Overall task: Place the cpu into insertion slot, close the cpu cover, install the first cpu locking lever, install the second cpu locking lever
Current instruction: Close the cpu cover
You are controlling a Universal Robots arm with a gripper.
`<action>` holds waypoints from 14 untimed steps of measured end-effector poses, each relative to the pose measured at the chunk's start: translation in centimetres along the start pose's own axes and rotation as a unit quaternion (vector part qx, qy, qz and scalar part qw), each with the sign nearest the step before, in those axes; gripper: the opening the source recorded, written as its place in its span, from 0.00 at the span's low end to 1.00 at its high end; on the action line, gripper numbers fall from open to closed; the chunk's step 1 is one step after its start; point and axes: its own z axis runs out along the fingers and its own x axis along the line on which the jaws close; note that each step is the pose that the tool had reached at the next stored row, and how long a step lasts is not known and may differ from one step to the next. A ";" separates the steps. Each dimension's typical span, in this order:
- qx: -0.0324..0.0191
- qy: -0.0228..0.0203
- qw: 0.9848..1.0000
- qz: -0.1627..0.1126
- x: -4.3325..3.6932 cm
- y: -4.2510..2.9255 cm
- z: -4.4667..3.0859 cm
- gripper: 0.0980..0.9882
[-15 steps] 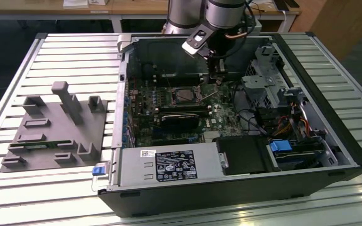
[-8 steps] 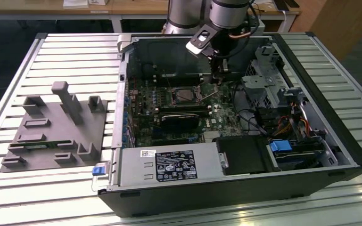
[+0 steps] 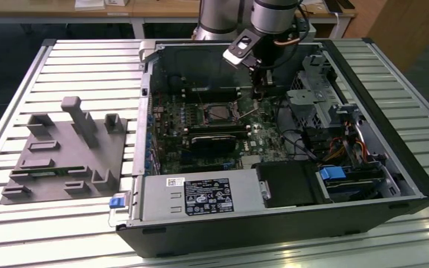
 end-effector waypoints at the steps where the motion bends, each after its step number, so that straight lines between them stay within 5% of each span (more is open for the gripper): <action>1: 0.000 0.000 1.000 0.000 0.01 0.09 0.01 0.02; 14: 0.004 0.000 1.000 0.000 0.21 1.37 0.11 0.02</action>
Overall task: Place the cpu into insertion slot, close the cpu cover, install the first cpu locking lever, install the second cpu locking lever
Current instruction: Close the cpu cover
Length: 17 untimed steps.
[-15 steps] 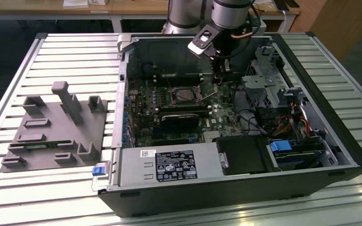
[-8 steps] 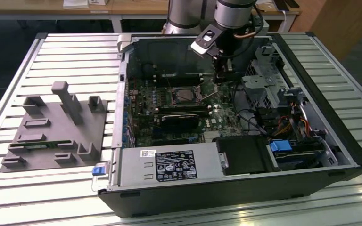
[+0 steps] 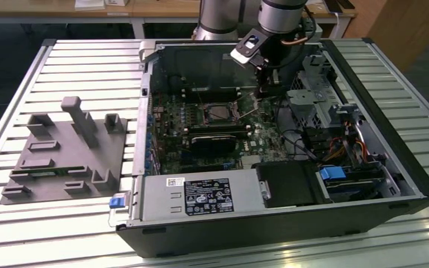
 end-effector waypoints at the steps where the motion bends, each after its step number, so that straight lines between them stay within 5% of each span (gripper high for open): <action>1: 0.000 0.000 1.000 0.000 0.00 0.11 0.01 0.02; 17: 0.008 0.000 1.000 0.000 0.16 1.28 0.41 0.02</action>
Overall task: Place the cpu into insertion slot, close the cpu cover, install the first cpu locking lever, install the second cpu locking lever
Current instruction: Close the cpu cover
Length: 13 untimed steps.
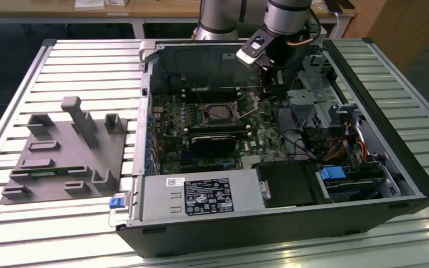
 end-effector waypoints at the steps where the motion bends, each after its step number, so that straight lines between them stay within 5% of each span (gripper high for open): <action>1: 0.000 0.000 1.000 0.000 0.02 0.08 0.04 0.02; 13: 0.002 0.000 1.000 0.000 0.12 -0.08 0.85 0.02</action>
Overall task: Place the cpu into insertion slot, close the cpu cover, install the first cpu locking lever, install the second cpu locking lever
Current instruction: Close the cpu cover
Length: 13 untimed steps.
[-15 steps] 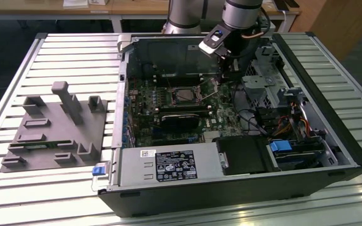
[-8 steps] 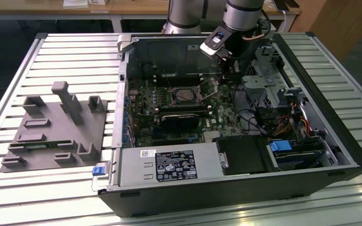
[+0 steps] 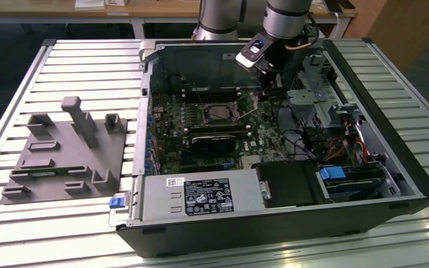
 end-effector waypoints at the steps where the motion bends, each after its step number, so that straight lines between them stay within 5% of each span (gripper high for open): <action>1: 0.000 0.000 1.000 0.000 0.01 -0.11 0.01 0.02; 13: 0.000 0.000 1.000 0.000 0.08 -1.57 0.04 0.02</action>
